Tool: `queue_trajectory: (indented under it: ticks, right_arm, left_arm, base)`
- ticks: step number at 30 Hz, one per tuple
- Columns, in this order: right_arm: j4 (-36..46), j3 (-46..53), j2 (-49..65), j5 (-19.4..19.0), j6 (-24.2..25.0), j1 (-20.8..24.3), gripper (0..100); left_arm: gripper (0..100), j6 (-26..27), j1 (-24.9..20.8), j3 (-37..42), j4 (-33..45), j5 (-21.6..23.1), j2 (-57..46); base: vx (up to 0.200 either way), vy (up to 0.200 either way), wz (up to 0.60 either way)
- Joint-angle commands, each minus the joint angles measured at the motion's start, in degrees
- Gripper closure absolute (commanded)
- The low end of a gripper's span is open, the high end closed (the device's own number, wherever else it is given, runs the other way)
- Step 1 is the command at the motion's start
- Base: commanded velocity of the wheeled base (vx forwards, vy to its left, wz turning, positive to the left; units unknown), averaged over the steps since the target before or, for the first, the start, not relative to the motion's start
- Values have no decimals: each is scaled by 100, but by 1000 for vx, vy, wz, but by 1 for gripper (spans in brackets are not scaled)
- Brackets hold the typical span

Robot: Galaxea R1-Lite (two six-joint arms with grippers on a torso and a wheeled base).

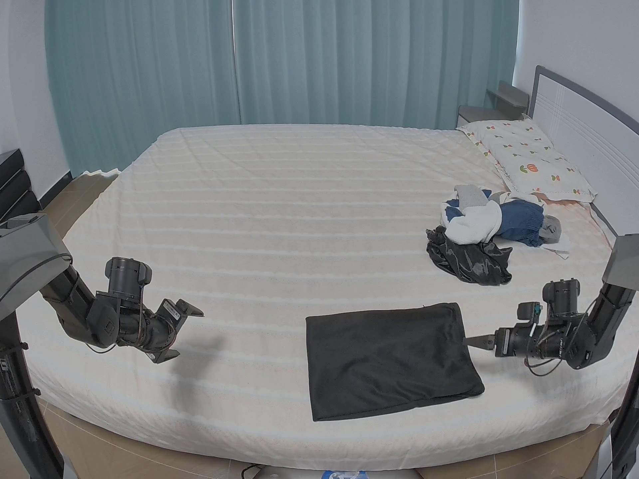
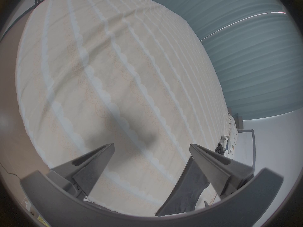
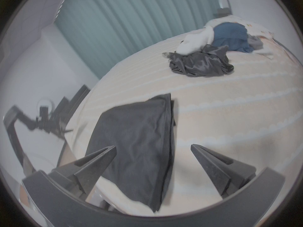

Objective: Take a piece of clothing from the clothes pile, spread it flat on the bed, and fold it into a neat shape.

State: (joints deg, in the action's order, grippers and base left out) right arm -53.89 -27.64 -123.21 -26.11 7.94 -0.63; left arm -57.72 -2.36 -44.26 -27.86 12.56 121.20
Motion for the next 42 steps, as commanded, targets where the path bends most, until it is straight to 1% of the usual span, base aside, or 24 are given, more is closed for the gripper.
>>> queue_trajectory:
  ticks: [1,3,4,11,15,17,18,27,31,38,39,42]
  right_arm:
    - [-25,-963,-766,528,929,459,0]
    - [-16,-1490,-1170,827,1553,635,0]
    - [-7,-1666,-1311,862,1694,679,0]
    - [11,-2448,-1944,1091,2107,758,0]
    - [-33,-2615,-1961,1100,2370,740,0]
    - [-33,-2624,-1944,1100,2414,723,0]
    - [-33,-2659,-1926,1100,2467,687,100]
    - [-192,-2694,-1935,1328,2520,652,100]
    - [-306,-2694,-1917,1337,2713,617,100]
    - [-315,-2615,-1952,1354,2766,529,100]
    - [-323,-2607,-1944,1346,2775,520,0]
    - [-341,-2527,-1882,1346,2915,459,0]
  left_arm:
    - [0,-2,-1,-3,-1,1,9]
    - [0,-2,-1,-3,-1,1,9]
    - [0,-2,-1,-3,-1,1,9]
    - [0,-2,-1,-3,-9,1,9]
    - [0,-2,-10,-3,-9,1,18]
    - [0,-2,-10,-3,-9,1,18]
    - [0,-2,-10,-3,-1,1,18]
    - [0,7,-10,6,-9,-8,18]
    - [0,7,-10,6,-9,-69,27]
    - [0,7,-10,6,-9,-69,27]
    - [0,7,-10,-3,-9,-69,27]
    - [0,7,-18,-3,-9,-69,27]
  base:
    - [0,0,0]
    - [0,0,0]
    - [0,0,0]
    - [0,0,0]
    - [0,0,0]
    - [0,0,0]
    - [0,0,0]
    - [0,0,0]
    - [0,0,0]
    - [0,0,0]
    - [0,0,0]
    - [0,0,0]
